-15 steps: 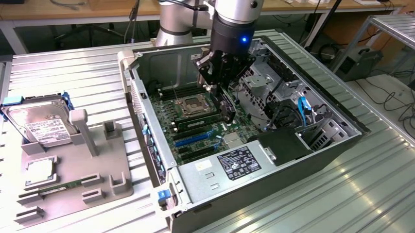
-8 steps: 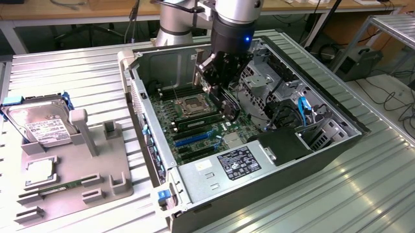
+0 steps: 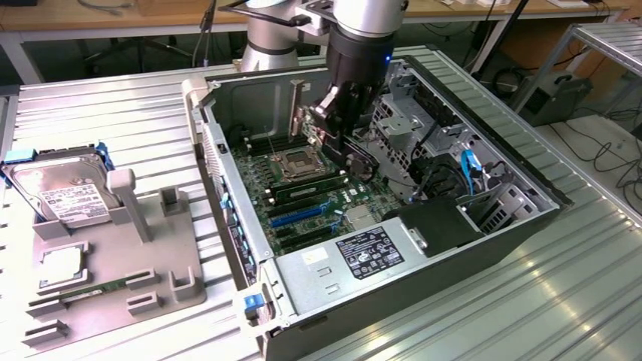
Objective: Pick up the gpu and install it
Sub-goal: 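Insert the gpu into the slot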
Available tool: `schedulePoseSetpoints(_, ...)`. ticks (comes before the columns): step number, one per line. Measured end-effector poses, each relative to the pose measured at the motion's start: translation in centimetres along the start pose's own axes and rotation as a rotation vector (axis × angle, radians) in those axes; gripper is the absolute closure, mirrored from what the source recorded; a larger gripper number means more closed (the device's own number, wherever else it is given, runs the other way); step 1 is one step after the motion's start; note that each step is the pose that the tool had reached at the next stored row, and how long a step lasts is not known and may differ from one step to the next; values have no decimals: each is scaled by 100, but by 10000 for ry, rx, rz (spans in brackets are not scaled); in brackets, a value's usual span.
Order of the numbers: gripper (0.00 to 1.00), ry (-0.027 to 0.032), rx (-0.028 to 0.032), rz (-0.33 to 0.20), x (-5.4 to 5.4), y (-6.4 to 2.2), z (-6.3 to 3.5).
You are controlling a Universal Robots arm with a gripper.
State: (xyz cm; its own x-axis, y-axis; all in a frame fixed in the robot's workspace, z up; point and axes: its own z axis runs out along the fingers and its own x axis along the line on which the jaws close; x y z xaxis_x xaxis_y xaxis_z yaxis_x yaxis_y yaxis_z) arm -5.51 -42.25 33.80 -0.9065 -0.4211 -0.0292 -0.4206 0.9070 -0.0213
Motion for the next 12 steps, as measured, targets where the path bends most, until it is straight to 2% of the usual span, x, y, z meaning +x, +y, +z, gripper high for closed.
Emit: schedulePoseSetpoints(12,74,-9,-11,-376,0,0,0)
